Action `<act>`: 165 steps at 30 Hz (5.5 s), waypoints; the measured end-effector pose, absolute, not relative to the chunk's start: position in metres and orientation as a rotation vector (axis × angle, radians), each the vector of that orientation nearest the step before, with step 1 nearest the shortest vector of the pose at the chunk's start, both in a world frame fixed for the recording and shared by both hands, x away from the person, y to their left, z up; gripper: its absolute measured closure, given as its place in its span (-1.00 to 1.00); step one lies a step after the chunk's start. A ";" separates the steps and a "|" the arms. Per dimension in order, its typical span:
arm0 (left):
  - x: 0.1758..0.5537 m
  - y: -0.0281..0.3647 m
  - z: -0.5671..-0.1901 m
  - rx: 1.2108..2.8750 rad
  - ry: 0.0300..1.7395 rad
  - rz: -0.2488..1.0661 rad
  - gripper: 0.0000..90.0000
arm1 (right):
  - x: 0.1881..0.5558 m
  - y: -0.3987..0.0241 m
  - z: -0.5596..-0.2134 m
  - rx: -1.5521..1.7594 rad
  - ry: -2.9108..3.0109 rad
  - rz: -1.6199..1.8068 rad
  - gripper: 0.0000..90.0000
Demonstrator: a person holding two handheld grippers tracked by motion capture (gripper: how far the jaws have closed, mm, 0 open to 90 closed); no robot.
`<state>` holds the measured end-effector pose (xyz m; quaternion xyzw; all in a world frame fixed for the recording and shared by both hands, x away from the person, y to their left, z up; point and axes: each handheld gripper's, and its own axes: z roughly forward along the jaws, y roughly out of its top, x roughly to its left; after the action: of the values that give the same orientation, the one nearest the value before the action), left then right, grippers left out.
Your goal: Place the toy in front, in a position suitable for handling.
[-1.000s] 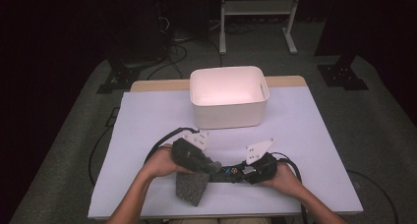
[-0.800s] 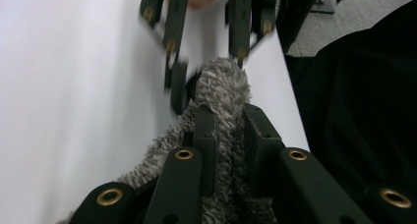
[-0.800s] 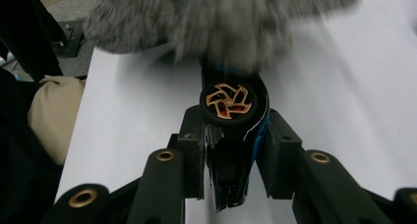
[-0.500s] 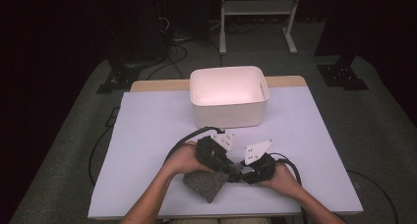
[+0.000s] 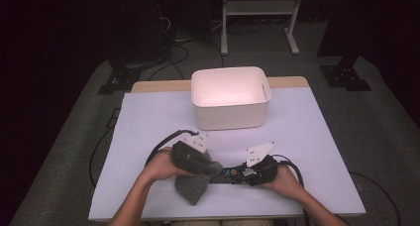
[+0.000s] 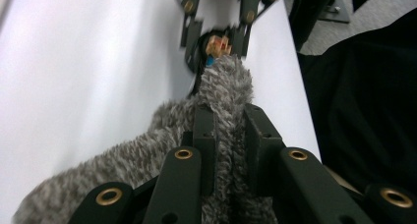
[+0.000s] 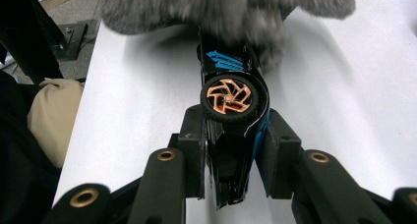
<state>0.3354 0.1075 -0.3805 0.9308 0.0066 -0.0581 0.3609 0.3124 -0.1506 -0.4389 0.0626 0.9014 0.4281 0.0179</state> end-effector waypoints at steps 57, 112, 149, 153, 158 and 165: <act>0.336 0.135 -0.378 2.423 0.087 -0.106 0.72 | 0.314 -0.159 -0.434 0.213 2.814 1.263 0.48; 0.352 0.114 -0.393 2.366 0.102 -0.142 0.72 | 0.327 -0.126 -0.404 0.192 2.867 1.089 0.27; 0.353 0.110 -0.337 2.335 0.052 -0.066 0.74 | 0.328 -0.152 -0.384 0.282 2.656 1.499 0.32; 0.351 0.120 -0.329 2.337 0.059 -0.043 0.74 | 0.332 -0.144 -0.380 0.274 2.648 1.544 0.32; 0.351 0.119 -0.333 2.354 0.045 -0.059 0.74 | 0.332 -0.140 -0.382 0.259 2.675 1.521 0.32; 0.350 0.113 -0.339 2.359 0.037 -0.081 0.74 | 0.324 -0.147 -0.386 0.244 2.683 1.438 0.31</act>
<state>0.3499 0.1132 -0.3394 0.9242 0.0145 -0.0317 0.3804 0.3244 -0.1467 -0.3857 0.0800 0.8777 0.4704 0.0437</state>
